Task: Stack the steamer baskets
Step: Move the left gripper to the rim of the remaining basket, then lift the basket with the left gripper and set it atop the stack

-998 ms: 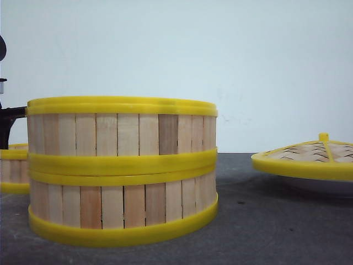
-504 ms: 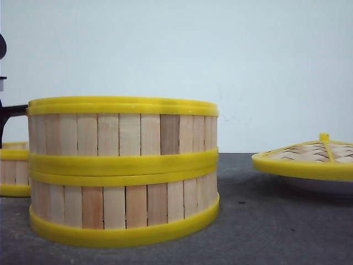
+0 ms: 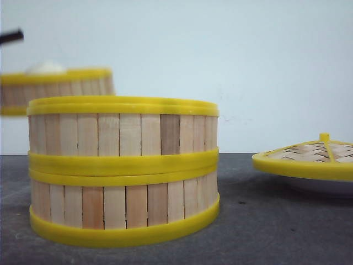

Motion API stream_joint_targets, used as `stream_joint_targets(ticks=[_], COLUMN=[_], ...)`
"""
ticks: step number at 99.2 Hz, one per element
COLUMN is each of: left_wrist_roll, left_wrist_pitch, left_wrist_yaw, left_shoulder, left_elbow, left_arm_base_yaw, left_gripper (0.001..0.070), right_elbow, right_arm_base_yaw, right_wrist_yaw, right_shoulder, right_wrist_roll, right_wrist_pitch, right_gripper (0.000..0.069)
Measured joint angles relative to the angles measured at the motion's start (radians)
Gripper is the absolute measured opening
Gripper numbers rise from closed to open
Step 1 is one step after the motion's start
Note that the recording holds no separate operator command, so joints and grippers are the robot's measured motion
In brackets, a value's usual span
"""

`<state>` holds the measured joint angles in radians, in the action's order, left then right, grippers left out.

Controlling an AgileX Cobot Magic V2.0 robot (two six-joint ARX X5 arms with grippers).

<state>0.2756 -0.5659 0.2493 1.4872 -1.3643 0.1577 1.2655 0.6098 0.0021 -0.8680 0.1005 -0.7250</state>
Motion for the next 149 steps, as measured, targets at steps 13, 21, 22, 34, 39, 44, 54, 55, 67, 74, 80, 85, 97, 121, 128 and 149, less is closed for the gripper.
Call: stream_joint_targets(ticks=[13,21,22,34,39,44,54,55,67,74,80,85,97,121,128,149], left_wrist_roll=[-0.025,-0.058,-0.063,-0.13,-0.156,-0.184,-0.234,-0.237,-0.263,-0.272,-0.278,-0.281,-0.285,-0.291,-0.29,-0.291], left_wrist_pitch=[-0.05,-0.105,-0.115,-0.233,-0.277,-0.32,-0.364,-0.368,-0.408,-0.418,-0.419,-0.418,-0.418,-0.378,-0.362,-0.328], left_wrist_yaw=[0.105,0.146,0.149,0.158,0.158,0.158,0.152,0.149,0.11,0.093,0.076,0.054,0.022,-0.012,-0.012,-0.024], left_shoulder=[-0.099,-0.171,-0.18,-0.281,-0.311,-0.333,-0.345,-0.345,-0.327,-0.304,-0.278,-0.253,-0.187,-0.107,-0.091,-0.052], left_elbow=[-0.003,-0.003,-0.003,-0.004,-0.004,-0.005,-0.005,-0.005,-0.005,-0.005,-0.005,-0.005,-0.005,-0.005,-0.005,-0.005], left_arm_base_yaw=[-0.027,-0.054,-0.057,-0.113,-0.142,-0.175,-0.244,-0.251,-0.322,-0.354,-0.377,-0.395,-0.431,-0.474,-0.479,-0.486], left_gripper=[0.0022,0.0022,0.0022,0.0022,0.0022,0.0022,0.0022,0.0022,0.0022,0.0022,0.0022,0.0022,0.0022,0.0022,0.0022,0.0022], right_elbow=[0.0,0.0,0.0,0.0,0.0,0.0,0.0,0.0,0.0,0.0,0.0,0.0,0.0,0.0,0.0,0.0], right_arm_base_yaw=[0.0,0.0,0.0,0.0,0.0,0.0,0.0,0.0,0.0,0.0,0.0,0.0,0.0,0.0,0.0,0.0], right_wrist_yaw=[0.002,0.002,0.002,0.002,0.002,0.002,0.002,0.002,0.0,-0.002,-0.002,-0.002,-0.002,-0.002,-0.002,-0.002], right_shoulder=[0.023,0.042,0.044,0.077,0.092,0.106,0.127,0.129,0.136,0.135,0.133,0.132,0.132,0.133,0.133,0.133], right_wrist_roll=[0.0,0.0,0.0,0.0,0.0,0.0,0.0,0.0,0.0,0.0,0.0,0.0,0.0,0.0,0.001,0.001], right_wrist_pitch=[0.004,0.003,0.003,0.004,0.004,0.004,0.006,0.006,0.018,0.018,0.018,0.018,0.018,0.018,0.018,0.004], right_gripper=[0.0371,0.0371,0.0371,0.0371,0.0371,0.0371,0.0371,0.0371,0.0371,0.0371,0.0371,0.0371,0.0371,0.0371,0.0371,0.0371])
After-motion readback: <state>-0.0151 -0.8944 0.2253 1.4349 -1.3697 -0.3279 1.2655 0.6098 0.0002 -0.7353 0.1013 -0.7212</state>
